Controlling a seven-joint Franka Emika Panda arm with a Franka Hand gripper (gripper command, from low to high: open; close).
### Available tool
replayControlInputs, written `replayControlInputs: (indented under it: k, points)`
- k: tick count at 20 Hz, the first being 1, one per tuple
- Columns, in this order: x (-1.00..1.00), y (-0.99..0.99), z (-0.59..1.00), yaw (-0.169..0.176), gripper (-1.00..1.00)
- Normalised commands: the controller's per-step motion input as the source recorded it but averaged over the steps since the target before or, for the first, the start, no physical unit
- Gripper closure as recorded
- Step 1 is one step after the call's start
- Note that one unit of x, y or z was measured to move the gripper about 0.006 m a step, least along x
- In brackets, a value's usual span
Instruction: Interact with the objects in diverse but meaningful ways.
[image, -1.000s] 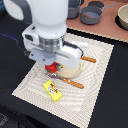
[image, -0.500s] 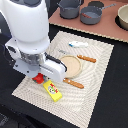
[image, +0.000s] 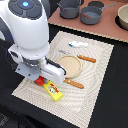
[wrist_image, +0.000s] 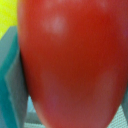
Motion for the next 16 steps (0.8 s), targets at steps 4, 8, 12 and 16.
replayControlInputs:
  k: [4,8,12,16]
  points:
    - [-0.53,-0.38,0.17,-0.036,1.00]
    - [-0.51,-0.32,-0.18,-0.026,1.00]
    - [-0.44,-0.29,-0.39,-0.016,1.00]
    - [-0.39,-0.19,-0.49,-0.012,1.00]
